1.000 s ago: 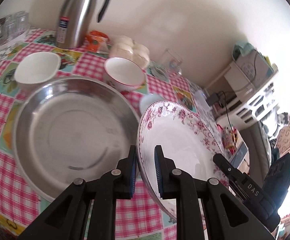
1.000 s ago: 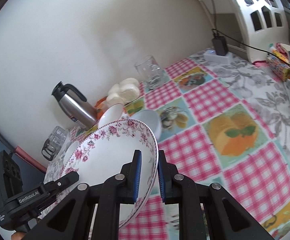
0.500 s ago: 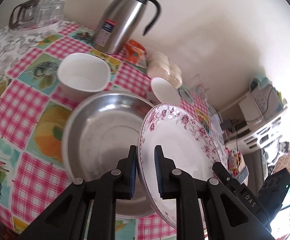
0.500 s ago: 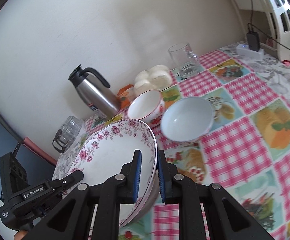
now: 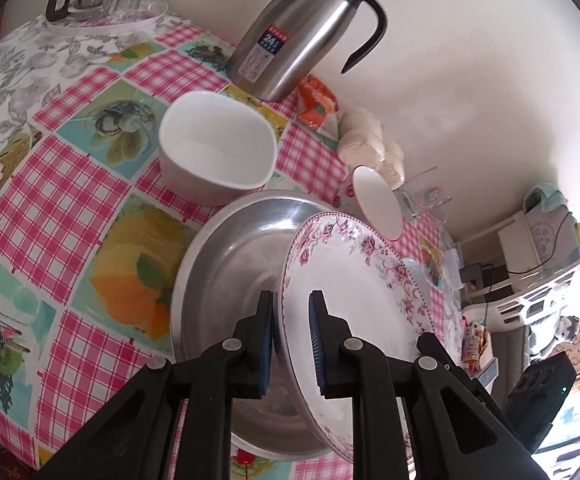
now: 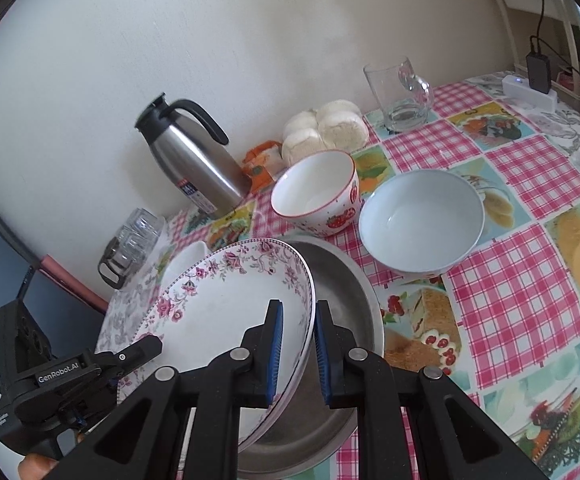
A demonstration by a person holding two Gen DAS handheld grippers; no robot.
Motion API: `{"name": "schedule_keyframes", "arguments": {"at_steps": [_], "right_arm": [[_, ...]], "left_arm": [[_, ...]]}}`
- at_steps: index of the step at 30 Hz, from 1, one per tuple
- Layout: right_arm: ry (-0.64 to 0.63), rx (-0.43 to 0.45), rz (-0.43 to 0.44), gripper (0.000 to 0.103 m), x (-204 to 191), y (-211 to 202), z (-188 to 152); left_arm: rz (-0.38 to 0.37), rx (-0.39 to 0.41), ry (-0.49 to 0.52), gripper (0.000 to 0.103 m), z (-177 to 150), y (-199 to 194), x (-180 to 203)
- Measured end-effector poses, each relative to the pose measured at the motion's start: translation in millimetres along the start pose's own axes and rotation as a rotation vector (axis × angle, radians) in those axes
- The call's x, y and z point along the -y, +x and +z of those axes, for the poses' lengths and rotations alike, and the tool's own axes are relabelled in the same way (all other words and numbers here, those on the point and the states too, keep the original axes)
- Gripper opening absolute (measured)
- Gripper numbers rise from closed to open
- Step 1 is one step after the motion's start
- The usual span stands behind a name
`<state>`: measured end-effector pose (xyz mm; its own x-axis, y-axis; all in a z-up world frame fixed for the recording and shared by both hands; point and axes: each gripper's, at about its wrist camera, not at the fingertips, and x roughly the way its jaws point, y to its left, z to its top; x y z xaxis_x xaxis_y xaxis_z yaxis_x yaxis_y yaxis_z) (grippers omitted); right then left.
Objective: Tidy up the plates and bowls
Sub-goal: 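Carry the pink-floral plate with the right tool over the steel basin, then lower the plate into the basin and open the right tool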
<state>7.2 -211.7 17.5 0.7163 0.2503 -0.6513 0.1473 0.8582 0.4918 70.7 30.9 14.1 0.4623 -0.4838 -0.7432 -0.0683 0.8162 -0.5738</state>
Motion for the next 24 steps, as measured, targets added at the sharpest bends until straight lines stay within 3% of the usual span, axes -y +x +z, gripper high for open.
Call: {"name": "schedule_keyframes", "arguments": {"at_steps": [24], "right_arm": [[-0.033, -0.105, -0.101, 0.017, 10, 58, -2]], "left_arm": [[0.152, -0.084, 0.041, 0.017, -2, 54, -7]]}}
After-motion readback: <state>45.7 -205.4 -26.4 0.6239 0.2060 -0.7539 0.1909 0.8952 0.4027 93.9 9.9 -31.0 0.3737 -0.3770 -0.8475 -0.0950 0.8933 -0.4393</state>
